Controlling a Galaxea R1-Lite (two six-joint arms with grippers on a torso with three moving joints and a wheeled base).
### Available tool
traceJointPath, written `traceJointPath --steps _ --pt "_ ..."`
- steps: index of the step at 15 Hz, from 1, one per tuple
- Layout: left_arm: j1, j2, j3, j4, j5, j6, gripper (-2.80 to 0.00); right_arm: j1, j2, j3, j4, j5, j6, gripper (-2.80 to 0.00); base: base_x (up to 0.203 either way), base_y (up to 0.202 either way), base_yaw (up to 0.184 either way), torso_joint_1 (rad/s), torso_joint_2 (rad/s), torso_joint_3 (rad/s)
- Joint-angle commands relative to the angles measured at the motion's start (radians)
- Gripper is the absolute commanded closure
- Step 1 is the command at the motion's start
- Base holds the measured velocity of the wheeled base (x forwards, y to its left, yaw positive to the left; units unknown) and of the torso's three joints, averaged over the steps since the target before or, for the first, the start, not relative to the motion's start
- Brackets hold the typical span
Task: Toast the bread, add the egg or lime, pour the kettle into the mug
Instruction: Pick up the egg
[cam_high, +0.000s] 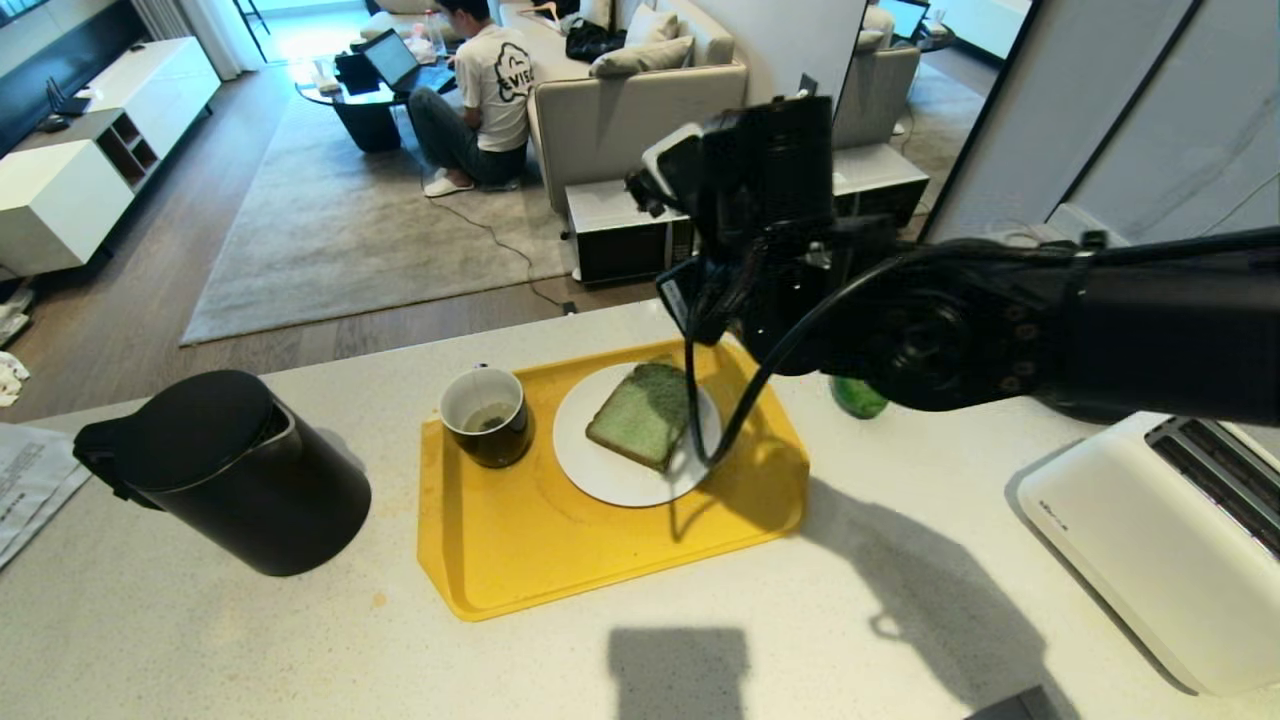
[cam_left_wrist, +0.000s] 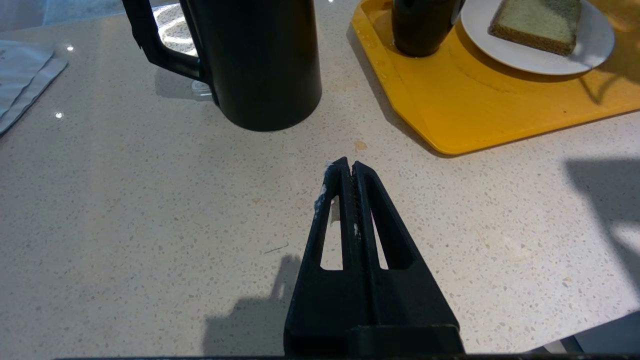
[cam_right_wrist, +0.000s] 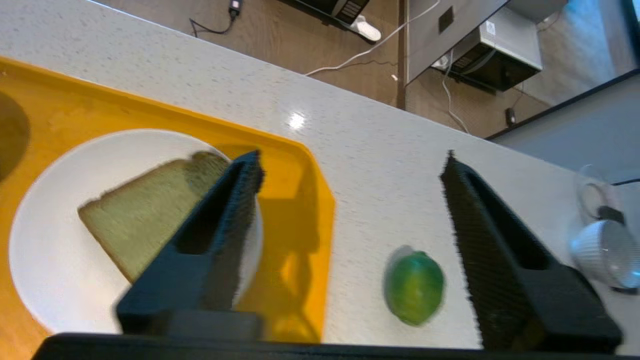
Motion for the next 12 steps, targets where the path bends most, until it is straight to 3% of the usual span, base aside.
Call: traceJointPath --steps 1,7,12 --pt "0.0 0.001 -0.001 -0.001 0.001 0.0 0.0 -0.004 -0.203 0.116 0.024 -0.004 -0.02 0.0 0.0 0.0 0.0 0.0 0.0 0.0" --pt "0.0 0.001 0.0 -0.001 0.001 0.0 0.0 -0.133 -0.509 0.201 0.26 -0.017 -0.031 0.0 0.0 0.0 0.0 0.0 0.0 0.0" --pt "0.0 0.001 0.0 -0.001 0.001 0.0 0.0 -0.36 -0.811 0.362 0.444 0.033 -0.028 0.0 0.0 0.0 0.0 0.0 0.0 0.0"
